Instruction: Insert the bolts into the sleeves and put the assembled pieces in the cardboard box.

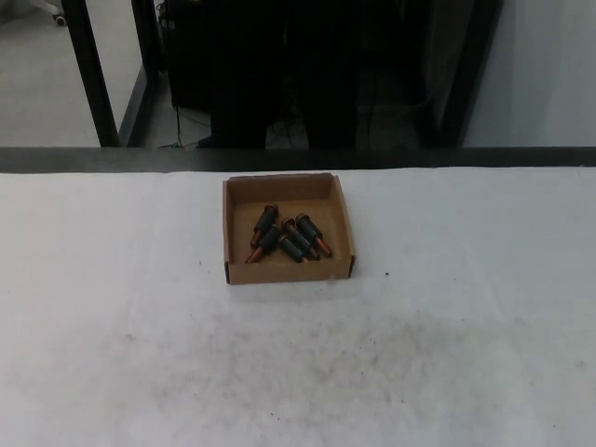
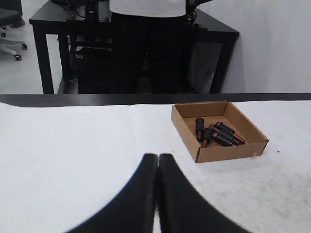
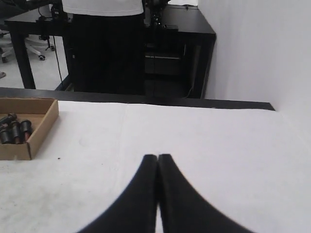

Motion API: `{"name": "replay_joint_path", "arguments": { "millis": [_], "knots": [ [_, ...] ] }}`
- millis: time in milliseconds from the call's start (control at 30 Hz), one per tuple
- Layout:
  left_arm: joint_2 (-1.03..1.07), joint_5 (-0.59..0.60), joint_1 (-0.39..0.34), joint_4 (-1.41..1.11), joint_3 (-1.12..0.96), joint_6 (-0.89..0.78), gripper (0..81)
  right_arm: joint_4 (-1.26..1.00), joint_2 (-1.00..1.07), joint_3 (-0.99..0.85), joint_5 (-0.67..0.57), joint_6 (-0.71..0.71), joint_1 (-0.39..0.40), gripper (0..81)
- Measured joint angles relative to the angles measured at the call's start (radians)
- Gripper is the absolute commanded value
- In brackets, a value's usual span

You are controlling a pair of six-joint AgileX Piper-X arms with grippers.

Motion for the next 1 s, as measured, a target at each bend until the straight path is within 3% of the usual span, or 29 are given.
{"name": "replay_joint_path", "arguments": {
  "millis": [400,700,1000],
  "knots": [
    [0.000,0.000,0.000,0.003,0.005,-0.054,0.8,-0.086,0.003,0.169,-0.010,0.211,0.000,0.3],
    [0.000,0.000,0.000,-0.088,0.075,-0.061,0.8,-0.138,0.003,0.219,0.117,0.159,0.000,0.3],
    [0.000,0.000,0.000,-0.097,0.078,-0.061,0.8,-0.139,0.003,0.219,0.130,0.159,0.000,0.3]
  ]
}}
